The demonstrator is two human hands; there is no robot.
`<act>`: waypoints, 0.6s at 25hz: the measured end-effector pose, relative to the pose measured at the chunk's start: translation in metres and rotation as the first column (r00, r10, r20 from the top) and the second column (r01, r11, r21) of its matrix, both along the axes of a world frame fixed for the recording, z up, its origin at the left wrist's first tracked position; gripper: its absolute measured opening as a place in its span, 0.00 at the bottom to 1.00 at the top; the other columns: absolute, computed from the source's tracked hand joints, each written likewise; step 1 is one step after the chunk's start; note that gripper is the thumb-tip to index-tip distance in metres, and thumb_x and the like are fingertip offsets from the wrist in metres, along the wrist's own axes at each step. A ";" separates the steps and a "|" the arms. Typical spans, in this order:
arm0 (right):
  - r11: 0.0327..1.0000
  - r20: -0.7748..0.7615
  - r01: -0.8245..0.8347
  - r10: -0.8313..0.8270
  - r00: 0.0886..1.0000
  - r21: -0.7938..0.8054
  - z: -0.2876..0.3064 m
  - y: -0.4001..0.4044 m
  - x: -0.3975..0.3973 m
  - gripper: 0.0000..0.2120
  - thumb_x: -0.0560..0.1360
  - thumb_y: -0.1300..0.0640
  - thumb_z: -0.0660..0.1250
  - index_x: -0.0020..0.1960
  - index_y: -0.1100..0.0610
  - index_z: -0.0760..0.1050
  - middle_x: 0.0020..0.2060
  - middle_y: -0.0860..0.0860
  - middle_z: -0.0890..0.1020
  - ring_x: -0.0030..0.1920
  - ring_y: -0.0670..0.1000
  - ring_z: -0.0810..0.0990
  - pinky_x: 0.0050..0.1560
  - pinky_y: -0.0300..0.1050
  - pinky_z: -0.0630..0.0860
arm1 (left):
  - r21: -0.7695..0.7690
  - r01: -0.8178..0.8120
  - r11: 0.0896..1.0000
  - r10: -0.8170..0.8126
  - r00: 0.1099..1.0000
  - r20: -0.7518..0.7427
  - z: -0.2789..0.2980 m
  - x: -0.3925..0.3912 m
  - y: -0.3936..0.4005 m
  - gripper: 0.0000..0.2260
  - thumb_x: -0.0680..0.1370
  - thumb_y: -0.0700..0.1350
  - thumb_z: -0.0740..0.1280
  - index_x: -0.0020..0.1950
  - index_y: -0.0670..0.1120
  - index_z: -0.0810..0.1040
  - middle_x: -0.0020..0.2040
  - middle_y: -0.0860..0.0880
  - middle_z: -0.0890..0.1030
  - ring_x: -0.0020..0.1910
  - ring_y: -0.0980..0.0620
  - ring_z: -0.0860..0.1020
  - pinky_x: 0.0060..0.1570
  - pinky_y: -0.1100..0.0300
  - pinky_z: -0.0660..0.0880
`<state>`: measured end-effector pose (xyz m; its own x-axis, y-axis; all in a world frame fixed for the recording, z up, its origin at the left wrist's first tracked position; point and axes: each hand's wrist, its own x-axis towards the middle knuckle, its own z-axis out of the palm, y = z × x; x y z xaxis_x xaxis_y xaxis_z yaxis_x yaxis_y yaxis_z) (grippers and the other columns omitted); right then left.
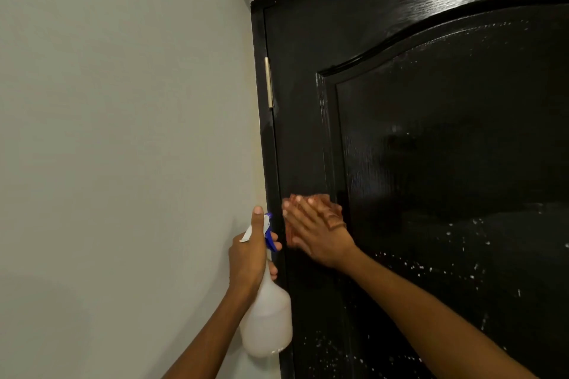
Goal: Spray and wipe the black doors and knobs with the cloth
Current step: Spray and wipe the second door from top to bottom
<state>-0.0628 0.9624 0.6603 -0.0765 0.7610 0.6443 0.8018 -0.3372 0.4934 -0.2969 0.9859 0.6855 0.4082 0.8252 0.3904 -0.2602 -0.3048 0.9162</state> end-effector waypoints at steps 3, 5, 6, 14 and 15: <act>0.920 0.019 -0.009 0.018 1.000 -0.392 -0.068 -0.008 -0.005 0.33 0.85 0.39 0.48 0.84 0.49 0.43 0.84 0.50 0.41 0.82 0.56 0.35 0.79 0.70 0.49 | 0.007 -0.007 1.000 0.007 1.000 0.004 -0.016 -0.007 0.001 0.33 0.80 0.65 0.55 0.49 0.35 0.82 0.38 0.41 0.84 0.25 0.47 0.78 0.23 0.60 0.76; 0.874 0.066 0.027 0.006 0.998 -0.485 -0.060 -0.006 -0.015 0.31 0.86 0.40 0.49 0.84 0.47 0.44 0.84 0.48 0.43 0.82 0.53 0.34 0.80 0.69 0.43 | -0.012 0.000 1.000 0.000 1.000 0.003 -0.024 -0.011 0.001 0.34 0.79 0.67 0.54 0.48 0.37 0.82 0.38 0.41 0.85 0.27 0.45 0.79 0.24 0.59 0.77; 0.884 0.100 0.036 0.012 0.995 -0.465 -0.042 -0.003 -0.019 0.30 0.86 0.40 0.48 0.84 0.46 0.43 0.84 0.48 0.42 0.81 0.53 0.33 0.80 0.67 0.41 | -0.017 0.001 1.000 -0.001 1.000 -0.003 -0.027 -0.013 0.002 0.35 0.77 0.68 0.54 0.48 0.37 0.82 0.39 0.41 0.85 0.28 0.44 0.79 0.25 0.58 0.77; 0.974 0.055 0.172 -0.182 0.982 0.149 0.207 0.040 -0.035 0.32 0.86 0.40 0.42 0.84 0.52 0.37 0.84 0.51 0.38 0.82 0.57 0.33 0.77 0.56 0.26 | -0.040 0.022 0.999 -0.020 0.999 0.046 -0.013 -0.017 0.009 0.34 0.75 0.66 0.56 0.47 0.35 0.82 0.37 0.42 0.85 0.34 0.40 0.82 0.24 0.57 0.78; 0.963 0.031 0.192 -0.201 0.979 0.188 0.214 0.049 -0.038 0.32 0.87 0.42 0.42 0.84 0.53 0.37 0.84 0.52 0.39 0.82 0.58 0.34 0.78 0.56 0.26 | -0.058 0.022 0.998 -0.020 0.999 0.046 -0.010 -0.015 0.010 0.34 0.74 0.67 0.56 0.47 0.36 0.82 0.37 0.42 0.85 0.34 0.42 0.83 0.24 0.57 0.78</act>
